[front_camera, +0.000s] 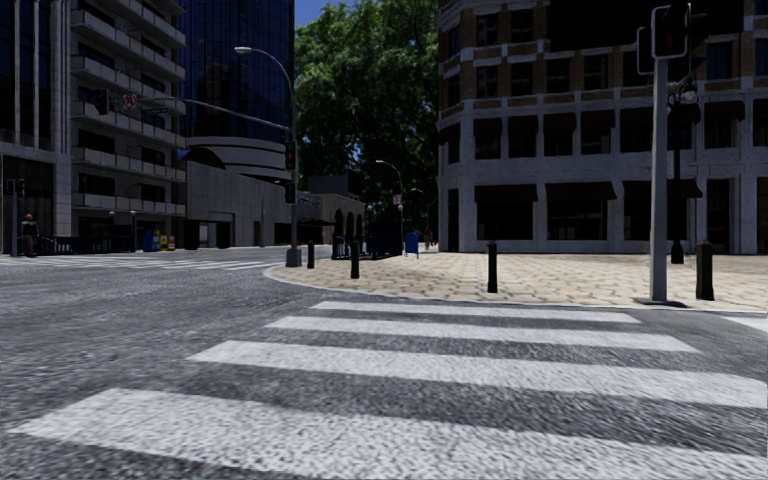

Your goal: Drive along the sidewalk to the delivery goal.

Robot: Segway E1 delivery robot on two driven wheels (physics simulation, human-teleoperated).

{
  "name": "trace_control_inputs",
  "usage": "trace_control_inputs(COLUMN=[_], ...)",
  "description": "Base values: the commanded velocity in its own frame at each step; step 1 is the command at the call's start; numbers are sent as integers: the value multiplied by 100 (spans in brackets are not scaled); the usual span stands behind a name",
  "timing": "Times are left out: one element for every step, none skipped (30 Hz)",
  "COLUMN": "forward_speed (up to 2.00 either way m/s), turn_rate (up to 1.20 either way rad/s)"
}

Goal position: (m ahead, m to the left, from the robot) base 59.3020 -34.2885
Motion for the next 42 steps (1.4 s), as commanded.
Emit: trace_control_inputs(forward_speed=[200, 200, 200, 200, 200, 200, 200, 200, 200, 200, 200, 200, 200, 200, 200, 200, 200, 200, 200, 200, 200, 200, 200, 200, 200, 200, 200, 200, 200, 200, 200, 200, 200, 200, 200, 200, 200, 200, 200, 200, 200, 200], turn_rate=[0, 0, 0, 0, 0, 0, 0, 0, 0, 0, 0, 0, 0, 0, 0, 0, 0, 0, 0, 0, -1, -1, -5, -9, -10, -11, -11, -16, -20, -22, -22, -22, -22, -24, -27, -29, -31, -31, -32, -33, -33, -33])
